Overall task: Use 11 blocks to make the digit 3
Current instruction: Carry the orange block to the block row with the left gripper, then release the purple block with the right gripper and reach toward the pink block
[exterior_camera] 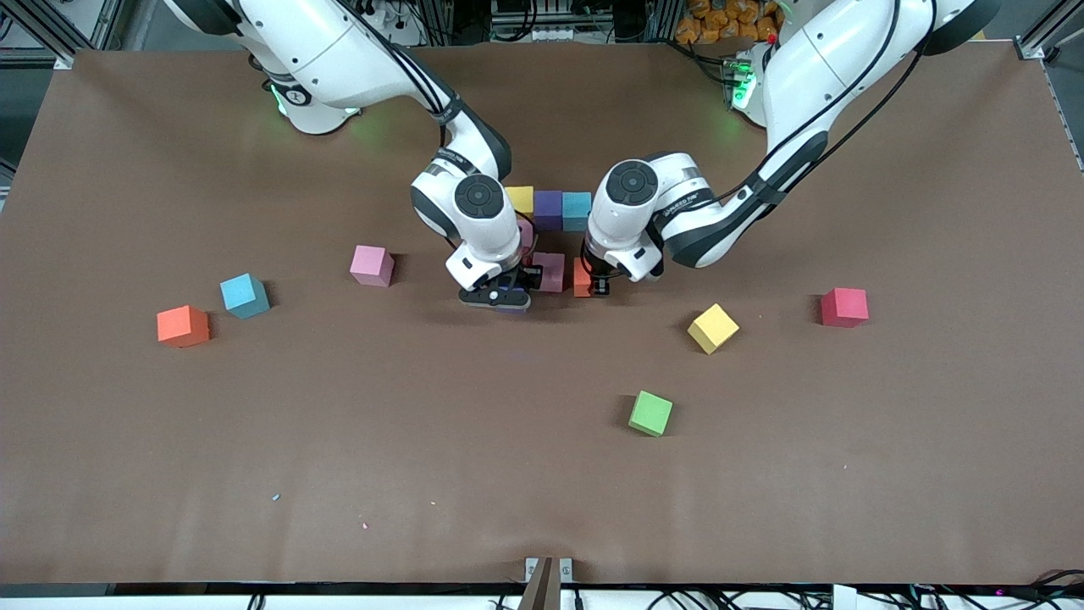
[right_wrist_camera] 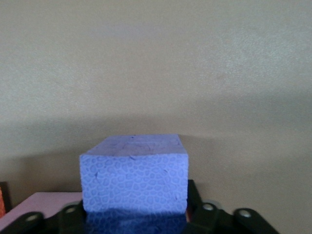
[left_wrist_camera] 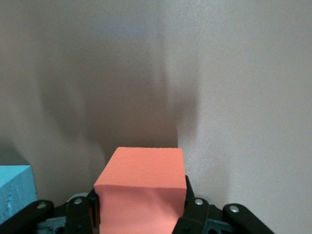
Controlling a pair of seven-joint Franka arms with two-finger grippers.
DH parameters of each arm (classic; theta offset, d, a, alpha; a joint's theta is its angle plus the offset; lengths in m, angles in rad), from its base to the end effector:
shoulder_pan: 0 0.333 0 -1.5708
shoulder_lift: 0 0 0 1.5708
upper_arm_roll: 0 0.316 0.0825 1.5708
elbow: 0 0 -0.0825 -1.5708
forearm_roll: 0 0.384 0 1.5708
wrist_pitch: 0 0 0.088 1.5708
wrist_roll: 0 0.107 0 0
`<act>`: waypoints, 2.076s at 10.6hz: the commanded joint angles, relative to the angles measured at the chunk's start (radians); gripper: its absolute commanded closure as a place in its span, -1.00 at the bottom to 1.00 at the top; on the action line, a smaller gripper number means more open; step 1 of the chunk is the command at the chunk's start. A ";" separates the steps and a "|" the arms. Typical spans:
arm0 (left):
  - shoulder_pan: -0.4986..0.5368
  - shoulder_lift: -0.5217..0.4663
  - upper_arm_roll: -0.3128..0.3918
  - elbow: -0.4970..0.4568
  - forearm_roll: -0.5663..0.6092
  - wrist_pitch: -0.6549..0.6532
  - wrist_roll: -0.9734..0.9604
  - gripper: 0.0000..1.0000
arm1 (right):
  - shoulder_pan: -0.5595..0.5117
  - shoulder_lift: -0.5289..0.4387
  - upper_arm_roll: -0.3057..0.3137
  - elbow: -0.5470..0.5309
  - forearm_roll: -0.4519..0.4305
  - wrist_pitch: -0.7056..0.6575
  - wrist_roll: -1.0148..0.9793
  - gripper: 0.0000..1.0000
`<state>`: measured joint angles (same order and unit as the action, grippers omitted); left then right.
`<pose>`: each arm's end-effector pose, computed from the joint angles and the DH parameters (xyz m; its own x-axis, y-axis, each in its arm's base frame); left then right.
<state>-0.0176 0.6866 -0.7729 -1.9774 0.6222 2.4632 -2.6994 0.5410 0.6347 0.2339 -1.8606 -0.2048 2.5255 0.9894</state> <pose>0.4399 -0.4242 0.2071 0.0222 0.9951 -0.0967 0.9997 -0.0233 -0.0098 0.4648 0.4463 0.1874 0.9950 -0.0981 0.0211 -0.0969 -0.9939 -0.0524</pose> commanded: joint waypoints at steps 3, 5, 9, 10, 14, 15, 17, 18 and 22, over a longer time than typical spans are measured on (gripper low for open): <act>-0.031 0.013 0.012 0.020 -0.025 -0.020 -0.016 1.00 | -0.007 -0.024 0.005 -0.014 -0.016 -0.004 0.020 -1.00; -0.031 0.017 0.012 0.022 -0.024 -0.020 -0.014 1.00 | -0.012 -0.035 0.005 -0.012 -0.016 -0.005 0.009 -1.00; -0.031 0.019 0.012 0.026 -0.024 -0.020 -0.014 1.00 | -0.019 -0.055 0.011 0.011 -0.016 -0.066 0.006 -1.00; -0.042 0.019 0.012 0.034 -0.025 -0.020 -0.014 1.00 | -0.019 -0.058 0.013 0.026 -0.015 -0.097 0.006 -1.00; -0.045 0.019 0.014 0.045 -0.025 -0.020 -0.014 1.00 | -0.064 -0.075 0.039 0.067 0.022 -0.183 -0.063 -1.00; -0.045 0.019 0.014 0.045 -0.025 -0.020 -0.013 1.00 | -0.067 -0.078 0.041 0.086 0.030 -0.214 -0.064 -1.00; -0.045 0.019 0.012 0.049 -0.025 -0.029 -0.013 1.00 | -0.072 -0.095 0.038 0.104 0.033 -0.284 -0.139 -1.00; -0.053 0.019 0.014 0.052 -0.025 -0.029 -0.013 1.00 | -0.096 -0.105 0.038 0.095 0.050 -0.298 -0.174 -1.00; -0.061 0.024 0.014 0.052 -0.025 -0.033 -0.013 1.00 | -0.131 -0.191 0.031 0.008 0.064 -0.367 -0.260 -1.00</act>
<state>-0.0578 0.7064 -0.7668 -1.9420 0.6214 2.4496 -2.7042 0.4275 0.5119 0.2548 -1.7713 -0.1599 2.1603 0.7735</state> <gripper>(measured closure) 0.405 0.000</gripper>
